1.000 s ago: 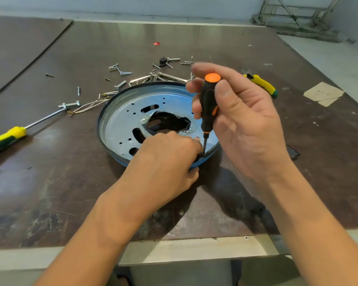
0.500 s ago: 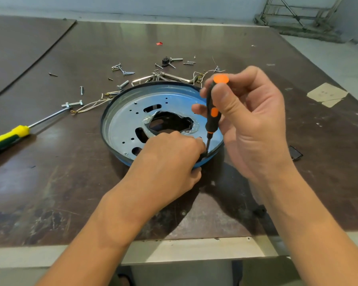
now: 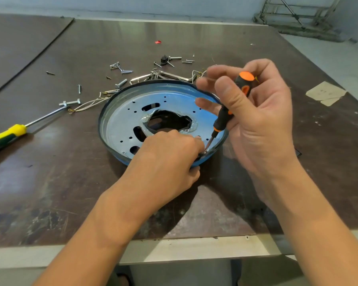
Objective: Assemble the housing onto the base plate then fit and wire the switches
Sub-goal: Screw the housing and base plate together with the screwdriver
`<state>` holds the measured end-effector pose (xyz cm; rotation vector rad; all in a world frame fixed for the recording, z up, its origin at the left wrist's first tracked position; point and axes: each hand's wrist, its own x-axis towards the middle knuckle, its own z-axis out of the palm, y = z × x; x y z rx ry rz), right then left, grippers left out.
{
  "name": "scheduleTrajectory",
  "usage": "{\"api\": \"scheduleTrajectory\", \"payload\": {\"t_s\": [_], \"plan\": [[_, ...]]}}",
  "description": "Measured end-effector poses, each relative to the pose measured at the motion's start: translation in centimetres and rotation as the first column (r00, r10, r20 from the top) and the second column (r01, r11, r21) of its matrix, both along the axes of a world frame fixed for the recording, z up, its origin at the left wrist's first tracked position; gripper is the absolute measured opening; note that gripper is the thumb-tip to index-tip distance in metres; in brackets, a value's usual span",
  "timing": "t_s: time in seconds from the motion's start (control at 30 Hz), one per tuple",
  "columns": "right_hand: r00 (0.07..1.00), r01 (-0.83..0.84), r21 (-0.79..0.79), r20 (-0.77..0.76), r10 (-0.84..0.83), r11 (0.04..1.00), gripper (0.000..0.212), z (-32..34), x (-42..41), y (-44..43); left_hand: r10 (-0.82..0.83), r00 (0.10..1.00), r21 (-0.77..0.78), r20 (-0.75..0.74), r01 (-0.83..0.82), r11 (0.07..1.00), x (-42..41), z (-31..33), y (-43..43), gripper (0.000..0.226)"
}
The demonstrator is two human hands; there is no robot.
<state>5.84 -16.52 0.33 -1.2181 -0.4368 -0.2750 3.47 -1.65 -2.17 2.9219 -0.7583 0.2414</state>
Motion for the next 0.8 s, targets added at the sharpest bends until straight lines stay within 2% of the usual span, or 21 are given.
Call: {"api": "scheduleTrajectory", "payload": {"t_s": [0.1, 0.2, 0.23, 0.3, 0.4, 0.5, 0.53, 0.6, 0.7, 0.8], "plan": [[0.999, -0.027, 0.044, -0.024, 0.028, 0.999, 0.013, 0.0, 0.03, 0.17, 0.001, 1.0, 0.005, 0.009, -0.001, 1.0, -0.13, 0.13, -0.01, 0.021], [0.992, -0.089, 0.066, -0.086, 0.095, 0.994, 0.032, -0.1, 0.13, -0.09, 0.01, 1.0, 0.005, 0.01, -0.01, 1.0, -0.14, 0.1, -0.02, 0.022], [0.992, -0.097, 0.034, -0.079, 0.099, 0.995, 0.03, -0.07, 0.09, -0.13, 0.011, 1.0, 0.006, 0.005, -0.011, 1.0, -0.1, 0.05, -0.05, 0.024], [0.995, -0.089, -0.016, -0.042, 0.088, 0.996, 0.011, -0.05, -0.01, -0.15, 0.009, 1.0, 0.01, -0.011, -0.009, 1.0, 0.01, 0.0, -0.06, 0.026], [1.0, -0.005, -0.018, -0.025, 0.004, 1.0, 0.021, 0.0, 0.19, -0.03, 0.01, 1.0, 0.014, -0.018, -0.01, 1.0, 0.05, 0.0, -0.02, 0.026], [0.996, -0.078, 0.038, -0.041, 0.079, 0.996, 0.008, 0.11, 0.35, 0.23, 0.014, 1.0, 0.029, -0.005, -0.014, 0.999, -0.1, 0.1, -0.03, 0.02], [0.994, -0.089, 0.06, -0.06, 0.093, 0.994, 0.019, 0.1, 0.44, 0.28, 0.015, 1.0, 0.031, 0.001, -0.015, 0.999, -0.13, 0.13, -0.04, 0.019], [0.995, -0.083, 0.009, -0.053, 0.083, 0.997, 0.026, 0.11, 0.36, 0.35, 0.015, 1.0, 0.031, 0.008, -0.015, 0.999, -0.12, 0.11, -0.07, 0.02], [1.0, -0.005, -0.107, 0.008, 0.006, 0.994, 0.015, -0.09, 0.36, 0.35, 0.014, 1.0, 0.035, -0.021, -0.014, 0.999, 0.11, 0.03, -0.08, 0.03], [1.0, 0.008, -0.085, 0.021, -0.006, 0.996, 0.02, -0.11, 0.37, 0.36, 0.013, 1.0, 0.033, -0.027, -0.012, 0.999, 0.14, 0.04, -0.01, 0.032]]}}
